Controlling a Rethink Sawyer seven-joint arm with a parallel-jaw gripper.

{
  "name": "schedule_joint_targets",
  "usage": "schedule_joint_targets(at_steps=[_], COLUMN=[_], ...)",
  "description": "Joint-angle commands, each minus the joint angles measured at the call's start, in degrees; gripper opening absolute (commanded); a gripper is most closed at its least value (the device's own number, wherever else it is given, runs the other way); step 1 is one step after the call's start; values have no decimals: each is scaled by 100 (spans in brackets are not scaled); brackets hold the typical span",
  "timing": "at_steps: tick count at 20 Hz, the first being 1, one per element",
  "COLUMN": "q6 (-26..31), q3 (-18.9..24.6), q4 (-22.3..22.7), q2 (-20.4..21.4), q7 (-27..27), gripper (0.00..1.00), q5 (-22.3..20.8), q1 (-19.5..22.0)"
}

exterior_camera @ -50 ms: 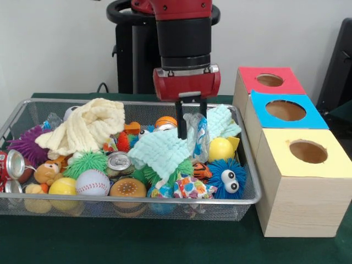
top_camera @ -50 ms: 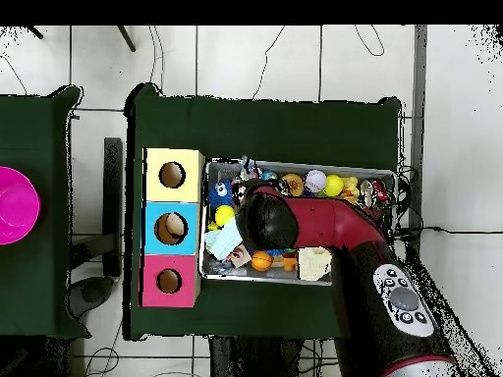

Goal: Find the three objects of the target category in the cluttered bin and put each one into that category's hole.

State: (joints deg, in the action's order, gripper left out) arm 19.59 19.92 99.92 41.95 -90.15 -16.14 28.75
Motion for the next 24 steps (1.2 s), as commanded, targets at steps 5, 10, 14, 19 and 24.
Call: schedule_joint_targets(at_steps=[5,10,14,19,24], q6=[1086,1326,1498,1638,1709], q3=[48,-153,-348,-690,-1115], q4=[706,814,843,845,702], q2=[765,1061,1157,1161,965], q7=[-880,-1099,-1288,-1523,-1683], gripper=[0,0,0,0,0], q5=[721,987,1171,1315,1336], q1=[-413,-713,-988,-1394,-1781])
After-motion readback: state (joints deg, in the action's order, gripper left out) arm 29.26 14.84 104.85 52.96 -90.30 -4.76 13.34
